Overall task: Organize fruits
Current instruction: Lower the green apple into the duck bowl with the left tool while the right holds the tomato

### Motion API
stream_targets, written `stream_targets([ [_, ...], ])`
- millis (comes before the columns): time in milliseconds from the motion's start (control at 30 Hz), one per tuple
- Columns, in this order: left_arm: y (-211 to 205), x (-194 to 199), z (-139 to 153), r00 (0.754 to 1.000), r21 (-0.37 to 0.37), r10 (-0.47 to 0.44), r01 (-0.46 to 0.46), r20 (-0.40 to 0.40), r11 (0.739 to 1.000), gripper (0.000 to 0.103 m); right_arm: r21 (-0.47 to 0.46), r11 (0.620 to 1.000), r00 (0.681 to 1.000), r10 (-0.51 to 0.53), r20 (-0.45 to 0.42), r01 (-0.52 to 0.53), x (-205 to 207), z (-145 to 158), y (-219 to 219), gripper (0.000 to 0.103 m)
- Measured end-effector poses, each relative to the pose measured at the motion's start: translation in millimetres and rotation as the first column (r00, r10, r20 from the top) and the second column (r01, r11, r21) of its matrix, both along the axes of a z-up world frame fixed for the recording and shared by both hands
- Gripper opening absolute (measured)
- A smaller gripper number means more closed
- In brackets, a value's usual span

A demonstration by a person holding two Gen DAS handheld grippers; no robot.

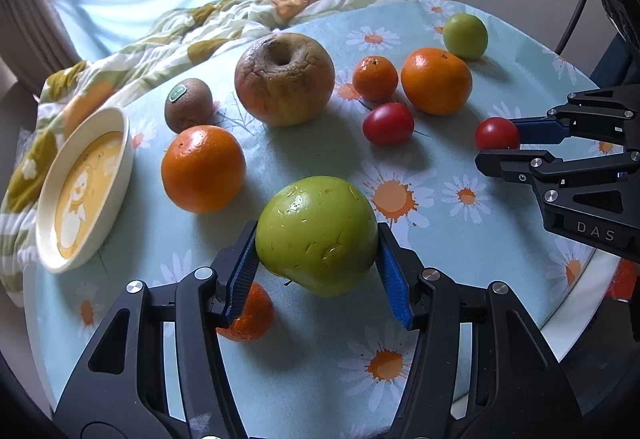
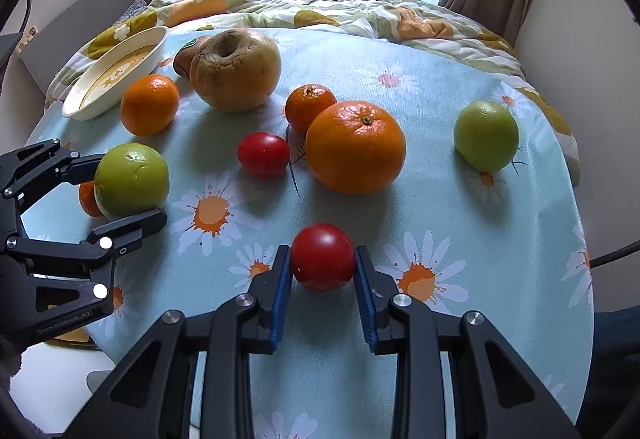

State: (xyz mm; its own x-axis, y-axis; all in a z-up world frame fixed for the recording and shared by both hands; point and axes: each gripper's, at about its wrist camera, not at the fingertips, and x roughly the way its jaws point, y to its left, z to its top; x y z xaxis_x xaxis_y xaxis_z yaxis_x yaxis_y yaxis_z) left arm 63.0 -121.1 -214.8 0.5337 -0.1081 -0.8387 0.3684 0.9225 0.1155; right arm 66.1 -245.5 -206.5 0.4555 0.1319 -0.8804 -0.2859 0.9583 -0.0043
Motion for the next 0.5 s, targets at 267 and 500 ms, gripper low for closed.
stream_targets([
  [267, -1.2, -7.9, 34.1, 0.998, -0.019, 0.019, -0.018, 0.055, 1.000, 0.062, 0.010, 1.000, 0.999, -0.007, 0.038, 0.006, -2.8, 29.3, -4.9, 0.028],
  [500, 9.7, -6.6, 70.5, 0.992, -0.042, 0.083, -0.079, 0.099, 0.996, 0.062, 0.019, 1.000, 0.996, 0.016, 0.083, -0.017, -2.1, 62.4, -3.5, 0.028],
])
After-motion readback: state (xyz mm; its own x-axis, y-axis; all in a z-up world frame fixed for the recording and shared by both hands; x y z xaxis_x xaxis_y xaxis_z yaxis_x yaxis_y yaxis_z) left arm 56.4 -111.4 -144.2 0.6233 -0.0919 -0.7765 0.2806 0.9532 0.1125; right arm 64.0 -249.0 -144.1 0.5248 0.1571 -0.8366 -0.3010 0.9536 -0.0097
